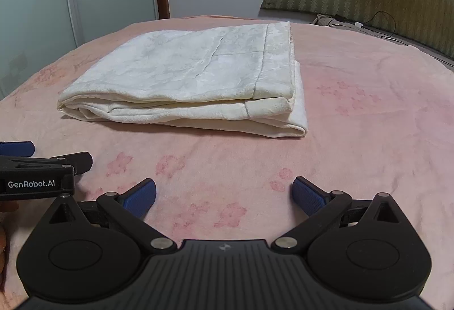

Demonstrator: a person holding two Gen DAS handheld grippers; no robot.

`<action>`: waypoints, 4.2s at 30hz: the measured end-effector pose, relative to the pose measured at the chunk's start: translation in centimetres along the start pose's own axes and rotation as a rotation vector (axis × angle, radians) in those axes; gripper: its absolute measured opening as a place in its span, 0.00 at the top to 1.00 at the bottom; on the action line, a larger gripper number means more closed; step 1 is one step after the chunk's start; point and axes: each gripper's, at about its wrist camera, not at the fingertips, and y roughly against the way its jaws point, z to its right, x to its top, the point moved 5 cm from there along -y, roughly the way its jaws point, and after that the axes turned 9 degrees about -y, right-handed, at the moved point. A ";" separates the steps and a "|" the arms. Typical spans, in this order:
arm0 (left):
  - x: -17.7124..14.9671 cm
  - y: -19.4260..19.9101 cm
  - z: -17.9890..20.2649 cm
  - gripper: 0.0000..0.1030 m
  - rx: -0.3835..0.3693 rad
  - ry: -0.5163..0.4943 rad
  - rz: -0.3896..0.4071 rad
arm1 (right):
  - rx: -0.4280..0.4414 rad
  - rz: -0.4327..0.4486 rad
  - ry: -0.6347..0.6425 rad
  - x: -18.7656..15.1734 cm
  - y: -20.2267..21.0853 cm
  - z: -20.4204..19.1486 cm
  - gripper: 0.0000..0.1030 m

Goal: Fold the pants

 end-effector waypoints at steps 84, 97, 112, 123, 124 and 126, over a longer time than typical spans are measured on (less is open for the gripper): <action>0.0 -0.1 0.0 0.00 -0.007 0.008 0.005 | -0.005 0.009 0.005 -0.2 0.0 0.0 0.00; 0.0 -0.1 0.0 0.00 -0.008 0.008 0.005 | -0.007 0.009 0.005 -0.2 0.0 0.0 0.00; 0.0 -0.1 0.0 0.00 -0.007 0.006 0.006 | -0.001 0.010 -0.001 -0.1 0.2 0.5 0.00; 0.0 -0.1 -0.1 0.00 -0.008 0.007 0.007 | -0.050 0.023 -0.034 0.2 0.8 0.9 0.00; 0.0 -0.1 -0.1 0.00 -0.008 0.007 0.007 | -0.057 0.026 -0.017 0.1 0.8 0.7 0.00; 0.0 -0.1 -0.1 0.00 -0.009 0.007 0.007 | -0.067 0.026 0.005 0.1 0.8 0.6 0.00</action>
